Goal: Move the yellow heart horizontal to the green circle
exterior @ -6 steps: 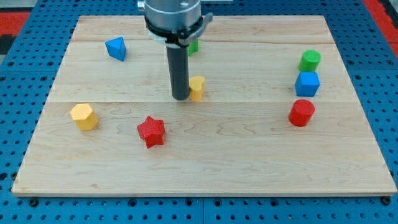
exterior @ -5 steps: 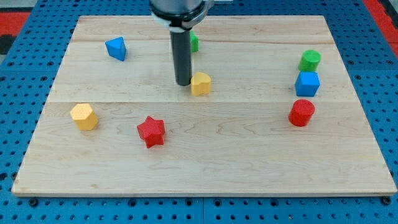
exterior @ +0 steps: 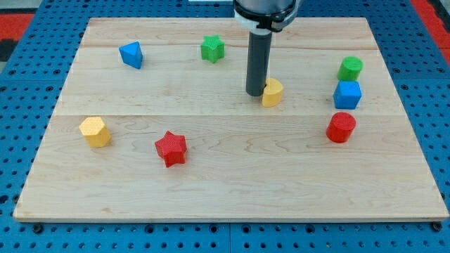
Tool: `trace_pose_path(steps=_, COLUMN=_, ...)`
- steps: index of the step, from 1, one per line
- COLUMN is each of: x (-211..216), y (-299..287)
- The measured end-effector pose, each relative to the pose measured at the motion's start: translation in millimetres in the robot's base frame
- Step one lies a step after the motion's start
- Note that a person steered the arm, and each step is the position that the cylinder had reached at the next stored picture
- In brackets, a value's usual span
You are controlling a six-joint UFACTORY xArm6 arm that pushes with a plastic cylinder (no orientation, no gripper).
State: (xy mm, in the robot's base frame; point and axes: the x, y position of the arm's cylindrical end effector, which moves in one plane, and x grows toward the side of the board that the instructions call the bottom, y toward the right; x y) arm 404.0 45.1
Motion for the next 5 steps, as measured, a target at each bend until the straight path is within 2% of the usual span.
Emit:
trace_pose_path(steps=1, x=29.3, y=26.4)
trace_pose_path(steps=2, x=-7.1, y=53.4)
trace_pose_path(steps=3, x=-58.6, y=51.7)
trace_pose_path(steps=4, x=-35.9, y=37.5)
trace_pose_path(steps=5, x=-46.0, y=-21.6)
